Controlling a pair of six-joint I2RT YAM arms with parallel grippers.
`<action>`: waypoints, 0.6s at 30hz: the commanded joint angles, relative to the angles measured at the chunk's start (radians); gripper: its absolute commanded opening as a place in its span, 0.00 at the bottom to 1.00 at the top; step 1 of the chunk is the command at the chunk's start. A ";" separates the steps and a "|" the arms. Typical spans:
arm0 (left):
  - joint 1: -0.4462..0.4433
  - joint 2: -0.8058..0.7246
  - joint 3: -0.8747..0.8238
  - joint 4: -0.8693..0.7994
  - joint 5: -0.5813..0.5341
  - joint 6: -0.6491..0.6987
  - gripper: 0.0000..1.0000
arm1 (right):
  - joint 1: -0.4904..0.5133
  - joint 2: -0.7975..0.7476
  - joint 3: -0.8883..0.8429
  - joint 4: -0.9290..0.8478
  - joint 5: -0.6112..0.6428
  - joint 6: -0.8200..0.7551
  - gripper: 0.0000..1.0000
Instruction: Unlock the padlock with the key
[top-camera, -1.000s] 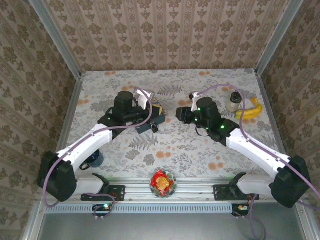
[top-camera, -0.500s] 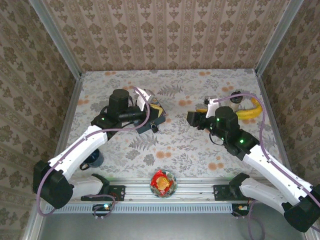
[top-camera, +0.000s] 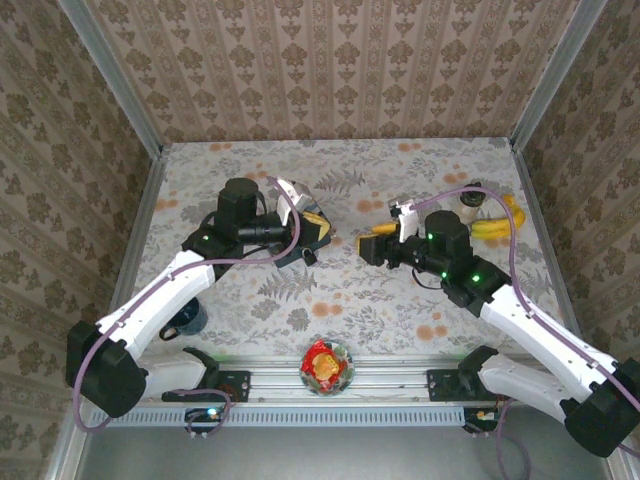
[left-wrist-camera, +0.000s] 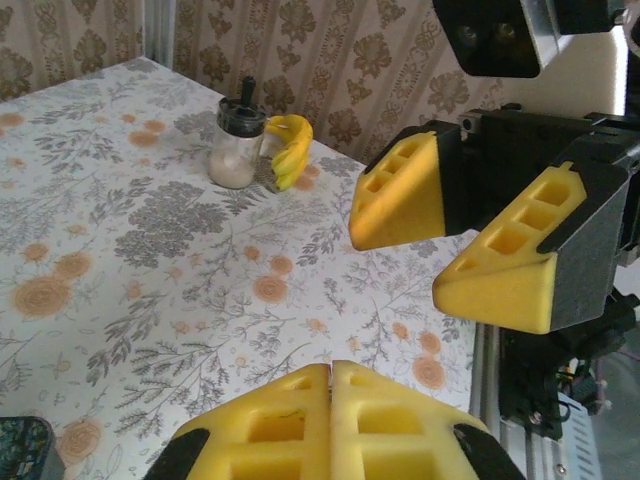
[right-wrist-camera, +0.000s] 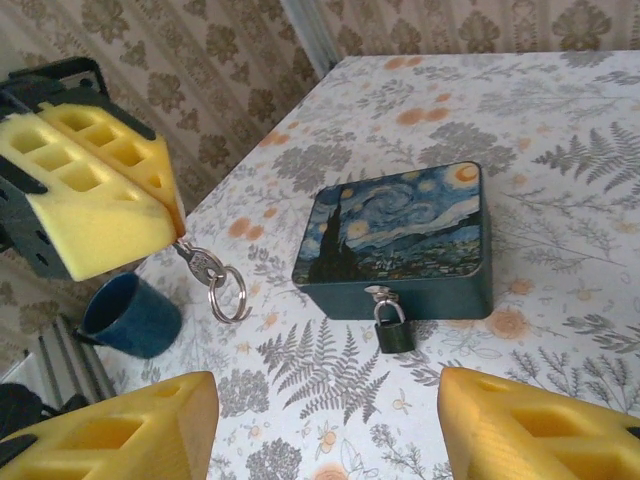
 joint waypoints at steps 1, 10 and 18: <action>0.013 -0.008 -0.004 -0.009 0.074 0.033 0.00 | -0.001 0.006 0.047 0.025 -0.073 -0.053 0.61; 0.030 0.011 -0.010 0.041 0.184 0.002 0.00 | -0.001 0.010 0.047 0.059 -0.152 -0.065 0.56; 0.041 0.014 -0.019 0.060 0.238 -0.002 0.00 | -0.002 0.016 0.041 0.088 -0.214 -0.060 0.52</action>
